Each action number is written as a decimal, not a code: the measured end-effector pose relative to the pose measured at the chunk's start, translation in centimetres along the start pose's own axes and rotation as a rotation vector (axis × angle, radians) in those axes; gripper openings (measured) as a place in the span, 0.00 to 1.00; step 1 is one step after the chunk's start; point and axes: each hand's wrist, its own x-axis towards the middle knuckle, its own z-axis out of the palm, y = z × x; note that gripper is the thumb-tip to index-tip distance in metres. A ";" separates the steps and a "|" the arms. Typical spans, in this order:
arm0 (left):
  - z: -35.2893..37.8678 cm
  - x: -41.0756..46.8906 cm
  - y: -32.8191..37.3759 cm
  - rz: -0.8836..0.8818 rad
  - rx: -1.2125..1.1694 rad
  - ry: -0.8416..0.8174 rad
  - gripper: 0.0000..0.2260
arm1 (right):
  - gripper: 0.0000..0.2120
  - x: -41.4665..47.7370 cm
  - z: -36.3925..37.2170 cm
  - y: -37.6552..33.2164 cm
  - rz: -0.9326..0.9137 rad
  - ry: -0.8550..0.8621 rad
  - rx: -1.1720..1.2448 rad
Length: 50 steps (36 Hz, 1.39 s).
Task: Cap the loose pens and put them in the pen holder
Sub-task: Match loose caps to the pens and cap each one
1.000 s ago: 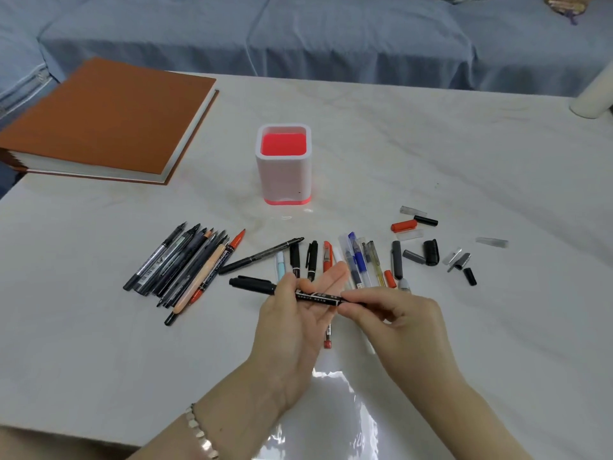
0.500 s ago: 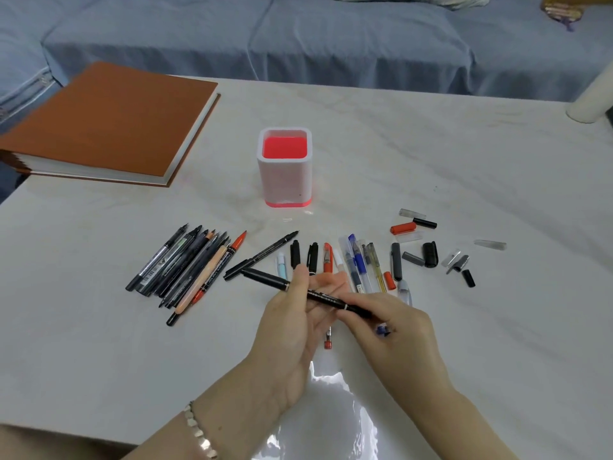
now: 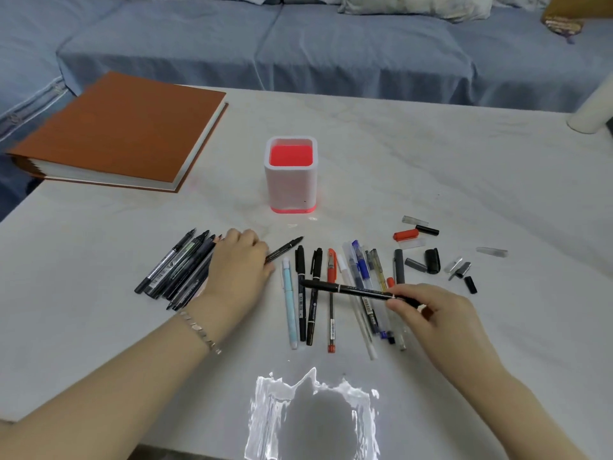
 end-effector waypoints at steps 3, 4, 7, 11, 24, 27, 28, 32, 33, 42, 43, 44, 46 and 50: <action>0.5 0.4 0.0 -0.005 0.110 -0.009 0.08 | 0.04 -0.2 -0.3 0.1 0.003 -0.033 -0.005; 0.5 0.5 0.0 -0.014 0.125 0.016 0.06 | 0.04 -0.3 -0.4 0.2 0.007 -0.040 -0.007; -0.7 -0.2 0.5 -0.079 -0.031 0.034 0.07 | 0.06 -0.4 -0.8 0.4 0.008 -0.054 -0.007; -3.6 -2.1 2.5 -0.056 -0.553 -0.092 0.09 | 0.06 0.0 -1.4 -0.5 -0.060 -0.170 0.013; -5.6 -5.9 4.3 -0.198 -1.303 -0.693 0.14 | 0.08 1.6 -0.6 -2.9 0.151 -0.306 0.364; -5.1 -6.1 4.4 -0.253 -1.264 -0.581 0.13 | 0.09 1.8 -0.9 -2.1 0.212 -0.156 0.391; -4.9 -6.2 4.5 -0.260 -1.239 -0.528 0.13 | 0.10 1.8 -1.0 -1.9 0.234 -0.109 0.396; -4.3 -6.5 5.1 -0.235 -1.204 -0.382 0.09 | 0.10 1.6 -1.2 -2.0 0.257 -0.099 0.430; -4.1 -6.6 5.2 -0.214 -1.203 -0.372 0.09 | 0.11 1.6 -1.2 -2.1 0.257 -0.129 0.454; -3.6 -6.6 5.6 -0.074 -1.072 -0.262 0.13 | 0.10 1.0 -1.0 -2.7 0.229 -0.146 0.520; -3.7 -6.6 5.6 -0.066 -1.060 -0.257 0.13 | 0.09 1.0 -1.0 -2.7 0.243 -0.143 0.535; -3.8 -6.6 5.6 -0.060 -1.047 -0.251 0.12 | 0.09 1.0 -1.0 -2.6 0.253 -0.145 0.544; -4.1 -6.7 5.7 -0.043 -1.024 -0.256 0.10 | 0.09 0.9 -1.1 -2.4 0.265 -0.156 0.560; -4.2 -6.9 6.0 0.007 -0.967 -0.285 0.06 | 0.09 0.8 -1.3 -2.3 0.285 -0.187 0.621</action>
